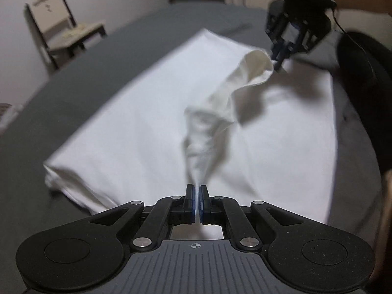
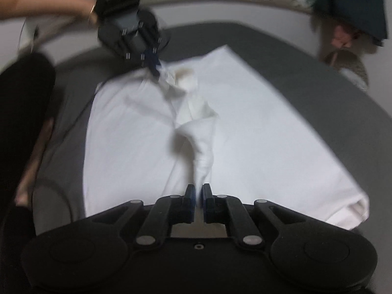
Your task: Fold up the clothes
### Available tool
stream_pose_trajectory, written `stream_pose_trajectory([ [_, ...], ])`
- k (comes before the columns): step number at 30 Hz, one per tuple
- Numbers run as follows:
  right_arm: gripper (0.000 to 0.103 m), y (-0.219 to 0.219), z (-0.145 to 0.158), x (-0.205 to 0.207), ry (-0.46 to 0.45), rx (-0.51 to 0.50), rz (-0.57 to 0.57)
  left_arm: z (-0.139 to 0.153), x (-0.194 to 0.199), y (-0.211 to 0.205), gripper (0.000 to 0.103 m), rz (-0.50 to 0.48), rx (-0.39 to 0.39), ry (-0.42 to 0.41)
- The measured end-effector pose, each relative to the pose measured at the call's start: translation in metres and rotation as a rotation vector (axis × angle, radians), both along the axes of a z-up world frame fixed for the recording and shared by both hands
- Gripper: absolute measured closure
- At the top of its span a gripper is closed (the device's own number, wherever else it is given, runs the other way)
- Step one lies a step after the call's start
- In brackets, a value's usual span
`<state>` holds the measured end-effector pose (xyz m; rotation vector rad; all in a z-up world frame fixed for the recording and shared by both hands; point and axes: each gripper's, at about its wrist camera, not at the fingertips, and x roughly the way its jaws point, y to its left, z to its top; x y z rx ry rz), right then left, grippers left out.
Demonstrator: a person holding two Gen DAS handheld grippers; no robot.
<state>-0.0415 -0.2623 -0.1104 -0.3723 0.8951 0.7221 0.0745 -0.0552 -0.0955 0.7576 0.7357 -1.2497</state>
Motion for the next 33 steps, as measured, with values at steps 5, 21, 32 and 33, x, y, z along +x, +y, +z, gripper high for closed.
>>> stream_pose_trajectory([
  [5, 0.095, 0.01, -0.01, -0.019, 0.01, -0.052, 0.006, -0.008, -0.026, 0.013, 0.099, -0.049, 0.061, 0.021],
  [21, 0.069, 0.057, -0.014, -0.001, -0.013, 0.025, -0.065, -0.007, -0.048, -0.04, 0.018, -0.109, 0.028, -0.032],
  [32, 0.065, -0.026, 0.009, -0.015, 0.027, 0.181, -0.323, 0.011, -0.017, 0.013, 0.017, 0.092, -0.14, 0.167],
  [33, 0.063, -0.038, 0.012, -0.013, 0.02, 0.191, -0.382, 0.017, -0.01, 0.022, 0.017, 0.132, -0.184, 0.158],
])
